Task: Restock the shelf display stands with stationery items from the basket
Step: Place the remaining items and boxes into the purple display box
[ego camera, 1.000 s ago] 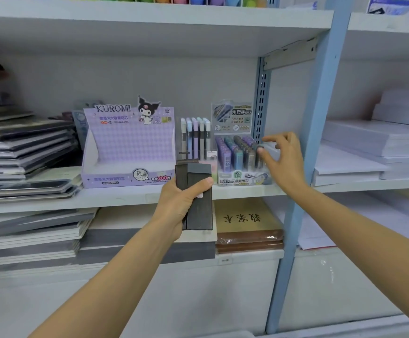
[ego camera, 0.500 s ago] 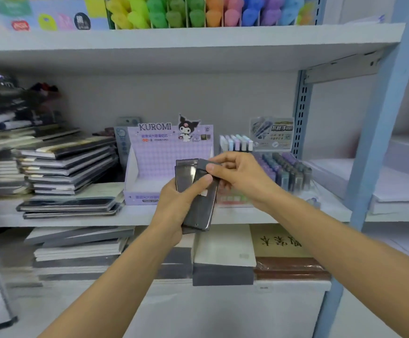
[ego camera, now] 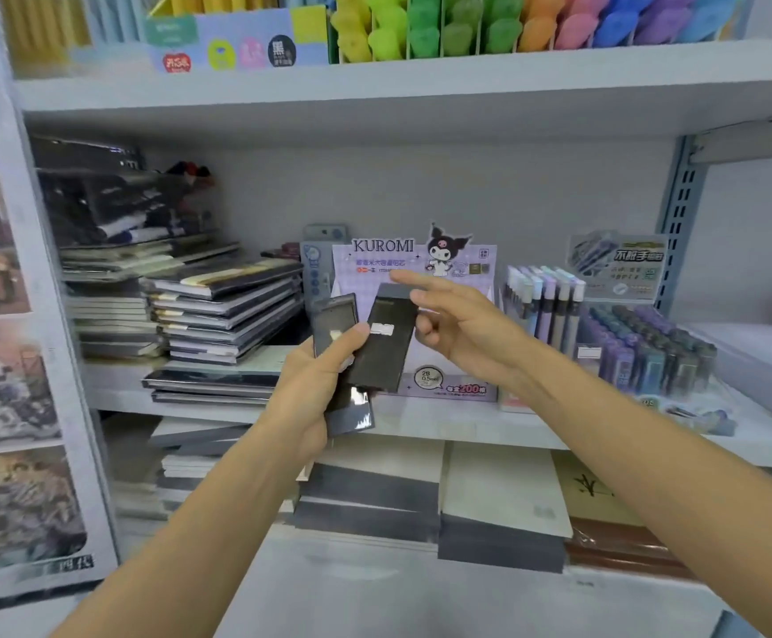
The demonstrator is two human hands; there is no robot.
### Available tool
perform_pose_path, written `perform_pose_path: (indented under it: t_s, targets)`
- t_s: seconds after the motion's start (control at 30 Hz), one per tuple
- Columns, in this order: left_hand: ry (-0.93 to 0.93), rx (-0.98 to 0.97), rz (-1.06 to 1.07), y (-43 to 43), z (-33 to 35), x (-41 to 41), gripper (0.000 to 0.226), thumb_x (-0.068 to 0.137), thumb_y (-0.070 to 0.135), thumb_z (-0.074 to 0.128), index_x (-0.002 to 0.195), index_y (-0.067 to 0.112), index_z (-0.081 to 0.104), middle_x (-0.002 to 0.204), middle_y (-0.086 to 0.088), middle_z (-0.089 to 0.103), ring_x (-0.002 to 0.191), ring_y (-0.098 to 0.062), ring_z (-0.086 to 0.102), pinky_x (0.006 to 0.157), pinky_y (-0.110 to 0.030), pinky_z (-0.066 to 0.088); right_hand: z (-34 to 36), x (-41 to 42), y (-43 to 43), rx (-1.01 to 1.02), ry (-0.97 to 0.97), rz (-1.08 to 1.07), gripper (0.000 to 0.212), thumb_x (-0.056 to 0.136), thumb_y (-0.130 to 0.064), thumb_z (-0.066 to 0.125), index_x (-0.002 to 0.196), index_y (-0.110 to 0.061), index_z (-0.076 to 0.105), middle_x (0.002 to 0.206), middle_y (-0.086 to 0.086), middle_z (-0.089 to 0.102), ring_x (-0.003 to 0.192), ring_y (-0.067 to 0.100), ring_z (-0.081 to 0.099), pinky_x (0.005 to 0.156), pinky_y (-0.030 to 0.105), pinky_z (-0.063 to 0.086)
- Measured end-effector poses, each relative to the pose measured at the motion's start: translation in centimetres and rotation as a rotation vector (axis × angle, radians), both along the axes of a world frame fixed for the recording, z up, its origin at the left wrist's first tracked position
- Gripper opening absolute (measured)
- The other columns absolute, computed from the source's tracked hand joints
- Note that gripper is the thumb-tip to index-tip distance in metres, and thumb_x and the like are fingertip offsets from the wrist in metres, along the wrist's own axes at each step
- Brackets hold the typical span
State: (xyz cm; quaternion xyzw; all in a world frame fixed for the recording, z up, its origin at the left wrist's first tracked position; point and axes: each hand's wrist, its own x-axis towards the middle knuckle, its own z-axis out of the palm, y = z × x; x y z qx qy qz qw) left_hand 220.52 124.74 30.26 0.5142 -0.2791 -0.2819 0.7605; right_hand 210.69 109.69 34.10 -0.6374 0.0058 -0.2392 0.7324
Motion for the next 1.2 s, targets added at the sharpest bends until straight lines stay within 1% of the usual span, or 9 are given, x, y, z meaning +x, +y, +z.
perform_pose_path:
  t_s: [0.2, 0.33, 0.5, 0.67, 0.83, 0.93, 1.0, 1.1, 1.2]
  targets:
    - [-0.034, 0.011, 0.025, 0.5, 0.0, 0.5, 0.025, 0.084, 0.025, 0.072, 0.104, 0.01, 0.067, 0.073, -0.004, 0.073, 0.051, -0.014, 0.065, 0.046, -0.022, 0.05, -0.5, 1.8, 0.9, 0.039, -0.027, 0.155, 0.035, 0.097, -0.009, 0.047, 0.131, -0.015, 0.052, 0.087, 0.011, 0.043, 0.05, 0.004, 0.044, 0.044, 0.013, 0.039]
    - [-0.085, 0.017, -0.019, 0.9, 0.2, 0.9, 0.03, 0.086, 0.027, 0.07, 0.107, 0.005, 0.065, 0.078, -0.007, 0.073, 0.055, -0.016, 0.065, 0.051, -0.024, 0.052, -0.8, 2.2, 1.2, -0.016, -0.038, 0.132, 0.04, 0.086, -0.024, 0.061, 0.124, -0.015, 0.058, 0.091, 0.001, 0.06, 0.059, 0.007, 0.041, 0.068, 0.023, 0.04]
    - [0.007, 0.04, 0.0, 1.2, 0.4, 2.0, 0.024, 0.091, 0.024, 0.065, 0.1, 0.002, 0.064, 0.069, -0.008, 0.07, 0.051, -0.018, 0.065, 0.047, -0.023, 0.052, 0.5, 2.5, 0.9, -0.067, -0.104, -0.101, 0.002, 0.095, -0.016, 0.058, 0.093, -0.014, 0.058, 0.066, -0.005, 0.049, 0.047, 0.005, 0.027, 0.043, 0.014, 0.029]
    - [0.161, 0.02, 0.052, 2.1, 0.5, 4.1, 0.019, 0.09, 0.026, 0.066, 0.09, 0.008, 0.062, 0.066, -0.008, 0.065, 0.048, -0.02, 0.06, 0.048, -0.028, 0.054, 2.1, 3.1, -0.6, -0.447, -0.136, -0.547, 0.003, 0.098, -0.015, 0.056, 0.098, -0.013, 0.058, 0.068, 0.0, 0.051, 0.045, 0.009, 0.04, 0.049, 0.021, 0.042]
    - [0.331, 0.032, -0.023, 2.7, 0.9, 5.4, 0.025, 0.092, 0.027, 0.052, 0.101, 0.005, 0.058, 0.075, -0.01, 0.066, 0.058, -0.022, 0.061, 0.055, -0.031, 0.056, 2.4, 5.4, -1.7, -0.771, -0.033, -0.645, 0.009, 0.098, -0.007, 0.052, 0.105, -0.006, 0.057, 0.081, 0.008, 0.057, 0.042, 0.002, 0.048, 0.046, 0.021, 0.044]
    - [0.27, 0.041, -0.056, 3.0, 0.7, 6.0, 0.033, 0.093, 0.018, 0.047, 0.119, -0.001, 0.054, 0.085, -0.014, 0.065, 0.065, -0.023, 0.062, 0.058, -0.033, 0.058, 1.7, 6.9, -1.7, -0.917, 0.019, -0.644, 0.013, 0.096, -0.006, 0.053, 0.107, -0.003, 0.059, 0.086, 0.009, 0.059, 0.054, 0.011, 0.05, 0.056, 0.03, 0.047]
    - [0.194, 0.023, -0.039, 2.9, 0.3, 6.2, 0.037, 0.097, 0.013, 0.048, 0.13, -0.004, 0.049, 0.089, -0.016, 0.067, 0.067, -0.025, 0.064, 0.066, -0.037, 0.06, 1.3, 7.7, -1.7, -1.001, 0.018, -0.634, 0.015, 0.095, -0.007, 0.054, 0.107, -0.001, 0.06, 0.086, 0.005, 0.059, 0.066, 0.016, 0.049, 0.063, 0.027, 0.042]
    - [0.108, -0.013, 0.019, 2.8, -0.2, 6.7, 0.027, 0.099, 0.013, 0.052, 0.123, 0.001, 0.053, 0.094, -0.017, 0.072, 0.071, -0.027, 0.068, 0.08, -0.044, 0.059, 0.8, 8.6, -1.7, -1.101, 0.039, -0.665, 0.015, 0.096, -0.011, 0.055, 0.107, -0.003, 0.062, 0.086, 0.001, 0.059, 0.077, 0.017, 0.05, 0.064, 0.025, 0.032]
    - [0.051, -0.017, 0.044, 2.5, -0.4, 7.0, 0.015, 0.098, 0.015, 0.053, 0.111, 0.008, 0.057, 0.096, -0.016, 0.074, 0.075, -0.027, 0.07, 0.083, -0.046, 0.058, 0.3, 9.2, -1.8, -1.144, 0.106, -0.668, 0.014, 0.096, -0.013, 0.055, 0.103, -0.002, 0.061, 0.085, 0.003, 0.058, 0.078, 0.019, 0.05, 0.064, 0.026, 0.029]
